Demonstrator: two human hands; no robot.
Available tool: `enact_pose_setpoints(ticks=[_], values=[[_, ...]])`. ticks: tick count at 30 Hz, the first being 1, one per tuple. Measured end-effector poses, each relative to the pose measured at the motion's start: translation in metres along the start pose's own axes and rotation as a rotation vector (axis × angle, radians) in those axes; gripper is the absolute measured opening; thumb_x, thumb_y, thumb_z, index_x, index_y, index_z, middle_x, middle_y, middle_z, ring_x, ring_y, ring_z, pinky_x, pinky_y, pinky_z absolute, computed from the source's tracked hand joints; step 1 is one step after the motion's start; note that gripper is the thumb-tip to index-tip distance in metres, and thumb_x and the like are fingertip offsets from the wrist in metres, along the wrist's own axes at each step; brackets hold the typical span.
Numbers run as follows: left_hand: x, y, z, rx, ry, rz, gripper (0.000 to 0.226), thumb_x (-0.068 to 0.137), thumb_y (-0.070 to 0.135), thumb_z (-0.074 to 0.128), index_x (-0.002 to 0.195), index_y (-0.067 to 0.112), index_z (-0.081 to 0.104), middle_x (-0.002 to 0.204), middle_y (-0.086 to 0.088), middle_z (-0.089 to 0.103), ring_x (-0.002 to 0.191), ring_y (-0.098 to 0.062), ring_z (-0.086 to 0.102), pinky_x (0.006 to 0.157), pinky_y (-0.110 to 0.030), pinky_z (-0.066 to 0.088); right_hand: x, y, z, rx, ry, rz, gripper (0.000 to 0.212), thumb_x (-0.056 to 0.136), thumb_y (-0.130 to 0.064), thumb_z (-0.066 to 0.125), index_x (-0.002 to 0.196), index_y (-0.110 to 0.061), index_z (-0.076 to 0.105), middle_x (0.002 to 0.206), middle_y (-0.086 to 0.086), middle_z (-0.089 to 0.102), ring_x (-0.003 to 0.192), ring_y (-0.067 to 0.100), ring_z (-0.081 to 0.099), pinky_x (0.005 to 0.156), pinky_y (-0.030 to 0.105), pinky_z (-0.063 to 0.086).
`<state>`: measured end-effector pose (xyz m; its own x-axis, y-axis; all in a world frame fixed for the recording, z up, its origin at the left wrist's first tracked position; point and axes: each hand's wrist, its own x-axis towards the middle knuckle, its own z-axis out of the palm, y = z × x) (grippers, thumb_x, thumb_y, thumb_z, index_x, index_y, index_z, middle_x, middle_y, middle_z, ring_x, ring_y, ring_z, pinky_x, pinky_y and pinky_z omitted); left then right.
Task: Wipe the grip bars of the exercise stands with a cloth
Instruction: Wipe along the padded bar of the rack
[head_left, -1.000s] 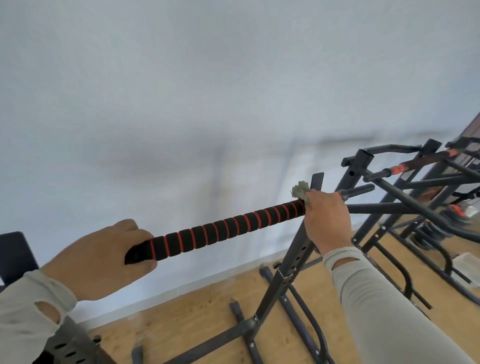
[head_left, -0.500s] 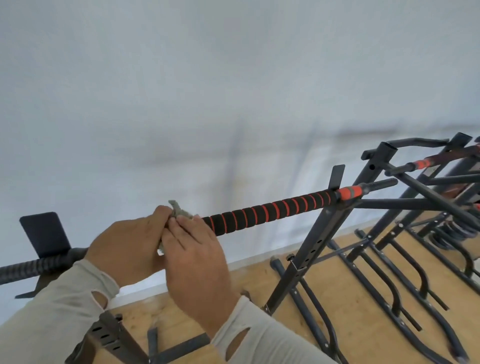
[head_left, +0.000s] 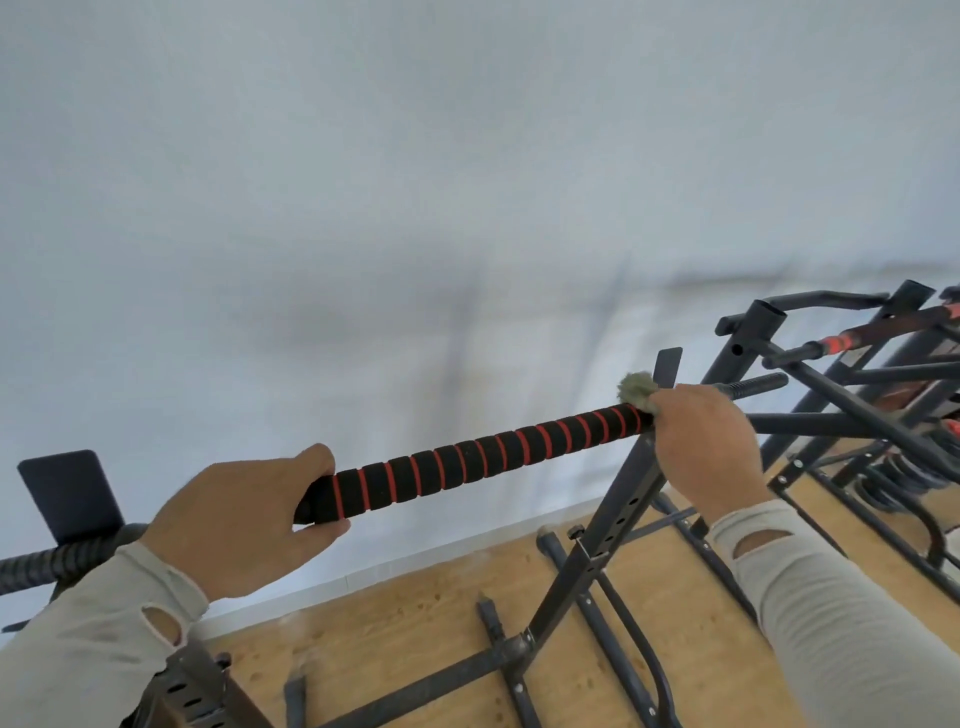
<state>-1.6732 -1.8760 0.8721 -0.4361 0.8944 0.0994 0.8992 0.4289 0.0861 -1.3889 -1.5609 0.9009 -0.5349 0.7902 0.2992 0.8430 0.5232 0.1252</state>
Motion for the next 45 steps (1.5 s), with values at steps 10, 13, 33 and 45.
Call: enact_pose_setpoints(ticks=[10,13,33,45], values=[[-0.007,0.001,0.013,-0.035,0.245,0.083,0.048,0.086,0.061,0.058,0.126,0.034,0.052,0.084,0.024,0.057,0.052,0.001,0.042,0.051,-0.022,0.039,-0.028,-0.037,0.021,0.411,0.290,0.063,0.020,0.099,-0.010,0.059,0.082,-0.016,0.065,0.070,-0.007,0.060,0.061,0.017,0.058,0.059,0.035,0.054],[-0.006,-0.001,0.006,-0.032,0.217,0.087,0.056,0.087,0.076,0.032,0.122,0.035,0.046,0.073,0.020,0.062,0.046,0.000,0.045,0.046,-0.020,0.036,-0.054,-0.091,0.014,0.391,0.302,-0.156,0.020,0.094,-0.004,0.056,0.086,-0.020,0.066,0.083,-0.005,0.066,0.073,0.019,0.057,0.075,0.036,0.051],[0.019,-0.008,-0.017,-0.269,-0.262,-0.087,0.030,0.074,0.057,0.070,0.081,0.031,0.058,0.071,0.009,0.065,0.057,-0.007,0.058,0.062,-0.027,0.050,-0.025,-0.042,0.016,0.109,0.193,-0.089,0.024,0.091,-0.005,0.057,0.074,-0.022,0.058,0.066,-0.008,0.057,0.068,0.017,0.055,0.071,0.035,0.055],[-0.009,0.009,-0.002,-0.165,0.092,-0.067,0.042,0.089,0.056,0.061,0.122,0.041,0.040,0.100,0.023,0.056,0.079,-0.003,0.057,0.071,-0.024,0.044,-0.029,-0.040,0.026,0.349,0.326,0.003,0.011,0.094,-0.003,0.067,0.103,-0.001,0.073,0.107,0.014,0.076,0.100,0.034,0.071,0.091,0.045,0.057]])
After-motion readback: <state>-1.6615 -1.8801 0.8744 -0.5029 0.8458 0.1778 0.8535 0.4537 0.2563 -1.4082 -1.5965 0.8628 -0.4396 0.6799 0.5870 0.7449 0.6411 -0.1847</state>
